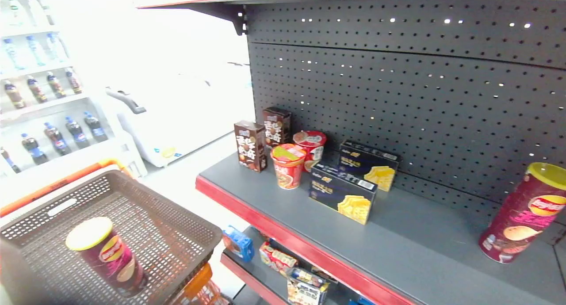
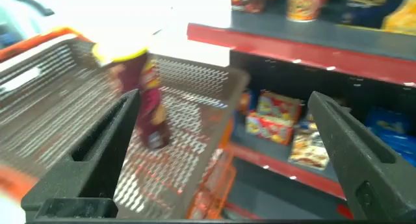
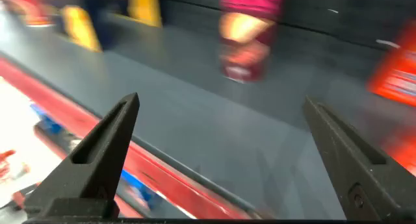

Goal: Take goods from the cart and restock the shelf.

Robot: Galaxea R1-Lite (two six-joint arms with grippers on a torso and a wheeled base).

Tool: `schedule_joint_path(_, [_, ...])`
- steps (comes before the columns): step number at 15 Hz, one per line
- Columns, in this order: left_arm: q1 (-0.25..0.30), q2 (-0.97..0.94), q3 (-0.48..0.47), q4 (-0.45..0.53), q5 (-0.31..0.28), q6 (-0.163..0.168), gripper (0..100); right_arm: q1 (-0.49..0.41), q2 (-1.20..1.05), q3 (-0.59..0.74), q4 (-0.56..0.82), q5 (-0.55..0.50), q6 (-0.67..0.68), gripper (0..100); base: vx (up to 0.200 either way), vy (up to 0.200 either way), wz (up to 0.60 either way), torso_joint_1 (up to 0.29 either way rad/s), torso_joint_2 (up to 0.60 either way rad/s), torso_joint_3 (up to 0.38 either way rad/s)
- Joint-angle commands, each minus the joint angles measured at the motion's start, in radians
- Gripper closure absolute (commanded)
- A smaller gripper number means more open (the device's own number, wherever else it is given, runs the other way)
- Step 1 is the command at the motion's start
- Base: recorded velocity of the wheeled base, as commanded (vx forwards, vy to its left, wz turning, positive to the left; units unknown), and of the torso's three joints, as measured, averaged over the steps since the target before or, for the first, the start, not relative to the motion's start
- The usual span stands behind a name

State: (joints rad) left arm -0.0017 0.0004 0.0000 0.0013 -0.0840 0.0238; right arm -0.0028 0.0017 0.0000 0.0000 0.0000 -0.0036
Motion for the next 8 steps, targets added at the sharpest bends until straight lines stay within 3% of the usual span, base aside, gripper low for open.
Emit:
schedule_joint_path(1, [0.0,0.0,0.0,0.0,0.0,0.001,0,0.0,0.0,0.0,0.0,0.0,-0.001,0,0.0,0.0,0.6,-0.002,0.0,0.002])
schedule_joint_path(4, [0.0,0.0,0.0,0.0,0.0,-0.001,0,0.0,0.0,0.0,0.0,0.0,0.001,0,0.0,0.0,0.6,0.002,0.0,0.001])
schedule_joint_path(6, [0.002,0.0,0.0,-0.007,0.001,0.005,0,0.0,0.0,0.0,0.0,0.0,0.004,0,0.0,0.0,0.0,0.0,0.0,0.0])
schedule_joint_path(7, [0.002,0.0,-0.032,-0.024,-0.002,0.051,0,0.0,0.0,0.0,0.0,0.0,0.004,0,0.0,0.0,0.0,0.0,0.0,0.0])
schedule_joint_path(8, [0.0,0.006,-0.132,-0.007,-0.005,0.103,0,0.0,0.0,0.0,0.0,0.0,0.004,0,0.0,0.0,0.0,0.0,0.0,0.0])
